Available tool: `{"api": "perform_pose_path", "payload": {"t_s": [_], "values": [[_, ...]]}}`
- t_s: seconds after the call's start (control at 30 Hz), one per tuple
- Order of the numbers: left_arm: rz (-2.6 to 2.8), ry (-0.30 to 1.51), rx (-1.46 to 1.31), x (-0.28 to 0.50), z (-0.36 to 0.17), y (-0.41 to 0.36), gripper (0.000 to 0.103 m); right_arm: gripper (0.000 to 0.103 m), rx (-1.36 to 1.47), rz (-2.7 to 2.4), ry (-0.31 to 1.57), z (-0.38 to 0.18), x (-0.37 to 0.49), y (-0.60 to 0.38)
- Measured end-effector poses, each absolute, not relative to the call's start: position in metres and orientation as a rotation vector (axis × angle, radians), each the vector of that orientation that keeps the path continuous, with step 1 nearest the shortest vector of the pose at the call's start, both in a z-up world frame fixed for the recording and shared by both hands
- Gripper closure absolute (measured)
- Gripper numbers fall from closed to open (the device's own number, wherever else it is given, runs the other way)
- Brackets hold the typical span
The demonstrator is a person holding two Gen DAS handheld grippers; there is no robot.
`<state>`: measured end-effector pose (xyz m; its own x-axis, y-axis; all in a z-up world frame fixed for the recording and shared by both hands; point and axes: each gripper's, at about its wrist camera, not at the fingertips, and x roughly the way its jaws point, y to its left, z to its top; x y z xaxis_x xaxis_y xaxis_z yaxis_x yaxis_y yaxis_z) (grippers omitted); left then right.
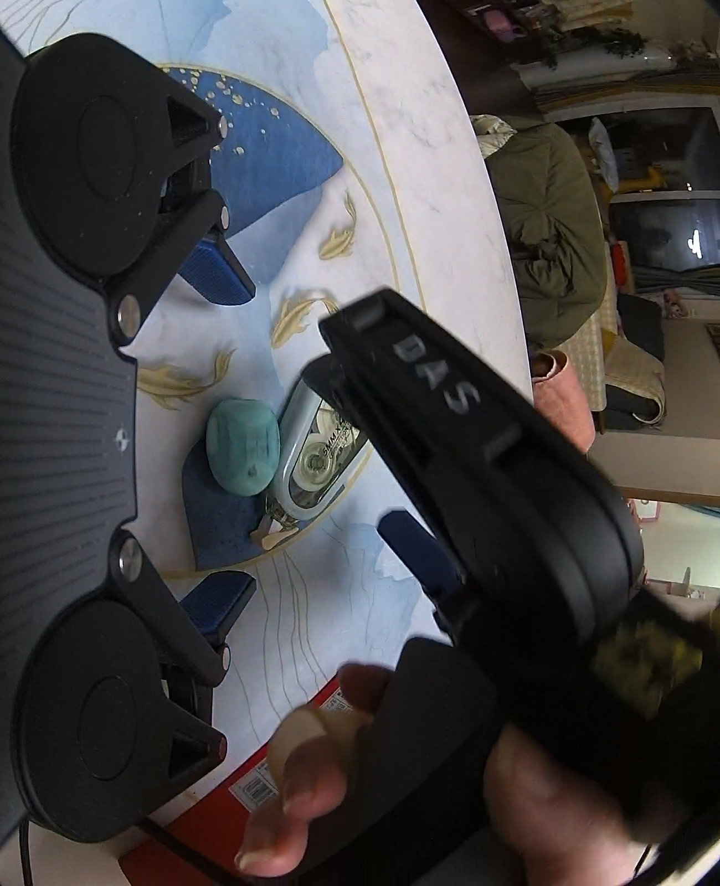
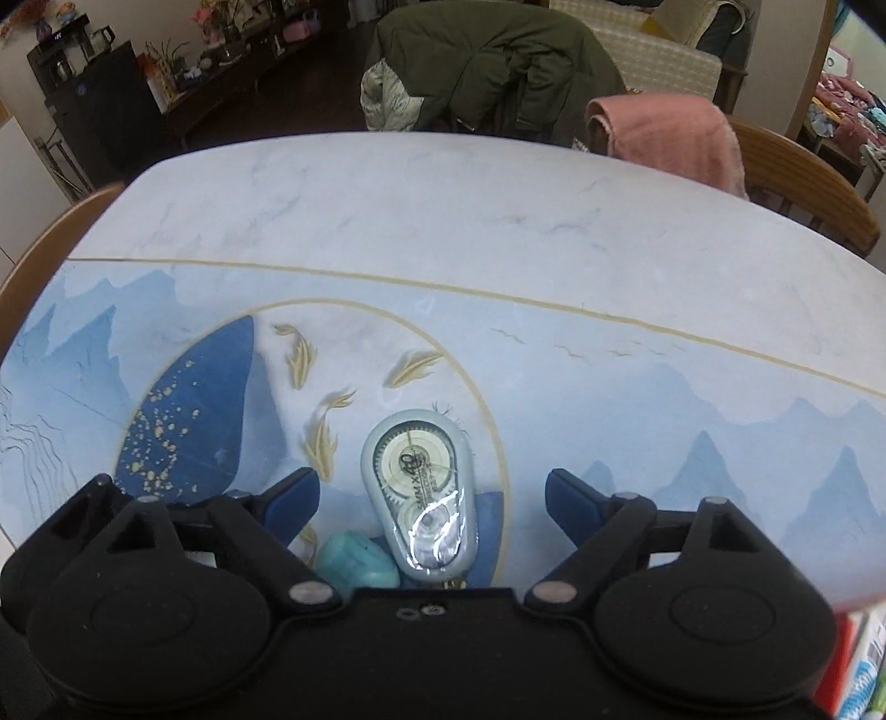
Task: Organize rigid objects
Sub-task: 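Grasp the grey correction tape with the right tool while the left tool grasps the teal eraser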
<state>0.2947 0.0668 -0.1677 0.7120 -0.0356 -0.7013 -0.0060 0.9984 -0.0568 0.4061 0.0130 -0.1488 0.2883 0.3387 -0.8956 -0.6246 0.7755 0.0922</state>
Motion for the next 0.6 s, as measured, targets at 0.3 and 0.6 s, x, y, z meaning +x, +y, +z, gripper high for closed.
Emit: {"api": "perform_pose_path", "payload": {"t_s": [0.3,0.6], "values": [[0.008,0.777,-0.067,0.296,-0.176,0.068,0.003,0.033,-0.321,0.660,1.133,-0.163,0.409,0.023],[0.001,0.766,-0.056,0.291,-0.173,0.064,0.037,0.052,-0.348,0.648,1.119,-0.165,0.408,0.027]]}}
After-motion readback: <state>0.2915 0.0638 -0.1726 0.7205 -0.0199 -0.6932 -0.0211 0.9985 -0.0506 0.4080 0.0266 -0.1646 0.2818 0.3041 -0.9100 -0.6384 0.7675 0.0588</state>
